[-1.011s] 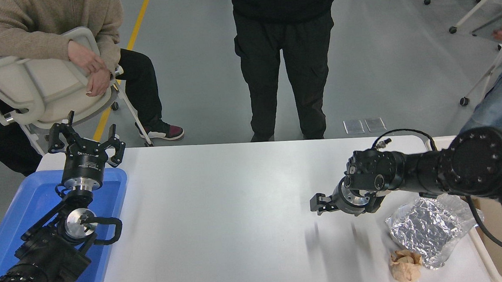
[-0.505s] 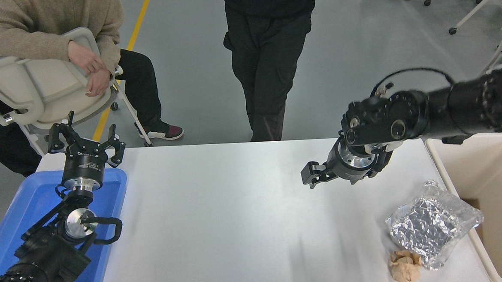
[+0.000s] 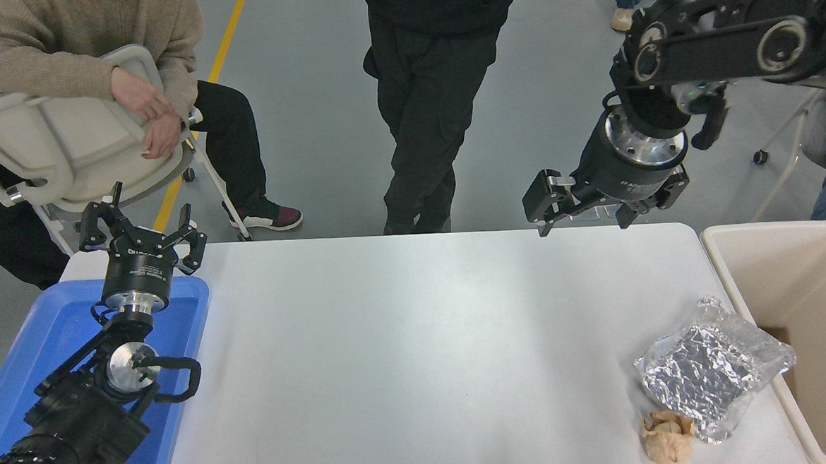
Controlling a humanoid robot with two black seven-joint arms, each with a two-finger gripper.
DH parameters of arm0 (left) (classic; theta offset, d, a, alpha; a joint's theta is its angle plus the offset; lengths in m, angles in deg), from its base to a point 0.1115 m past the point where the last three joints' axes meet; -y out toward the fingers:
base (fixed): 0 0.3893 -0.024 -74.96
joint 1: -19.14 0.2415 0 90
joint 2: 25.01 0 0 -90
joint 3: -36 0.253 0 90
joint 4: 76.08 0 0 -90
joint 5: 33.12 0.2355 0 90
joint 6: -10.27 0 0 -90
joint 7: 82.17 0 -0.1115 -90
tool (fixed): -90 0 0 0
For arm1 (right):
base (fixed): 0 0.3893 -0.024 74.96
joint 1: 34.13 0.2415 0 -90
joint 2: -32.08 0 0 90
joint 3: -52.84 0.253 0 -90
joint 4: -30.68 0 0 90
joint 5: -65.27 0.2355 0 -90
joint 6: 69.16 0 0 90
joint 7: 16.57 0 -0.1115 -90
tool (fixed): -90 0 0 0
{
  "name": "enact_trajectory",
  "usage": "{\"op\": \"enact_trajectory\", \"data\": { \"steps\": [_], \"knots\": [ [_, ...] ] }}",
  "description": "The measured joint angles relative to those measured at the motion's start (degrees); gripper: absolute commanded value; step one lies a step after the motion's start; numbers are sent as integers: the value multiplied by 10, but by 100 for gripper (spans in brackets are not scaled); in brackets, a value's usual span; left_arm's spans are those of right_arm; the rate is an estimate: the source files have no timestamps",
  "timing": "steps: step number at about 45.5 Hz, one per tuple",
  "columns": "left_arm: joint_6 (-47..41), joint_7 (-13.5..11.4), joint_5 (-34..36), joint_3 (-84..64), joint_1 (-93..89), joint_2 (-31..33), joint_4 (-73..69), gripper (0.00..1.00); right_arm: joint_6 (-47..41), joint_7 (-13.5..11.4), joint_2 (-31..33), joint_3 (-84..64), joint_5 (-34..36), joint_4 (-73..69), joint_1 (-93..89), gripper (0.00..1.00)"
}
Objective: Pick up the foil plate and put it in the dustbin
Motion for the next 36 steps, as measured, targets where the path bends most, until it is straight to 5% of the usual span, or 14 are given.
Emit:
{"op": "enact_trajectory", "data": {
  "steps": [17, 36],
  "knots": [
    [0, 0, 0, 0, 0, 0, 0, 99, -16, 0, 36, -58, 21, 3, 18, 100],
    [0, 0, 0, 0, 0, 0, 0, 99, -12, 0, 181, -186, 38, 28, -16, 99]
  ]
}}
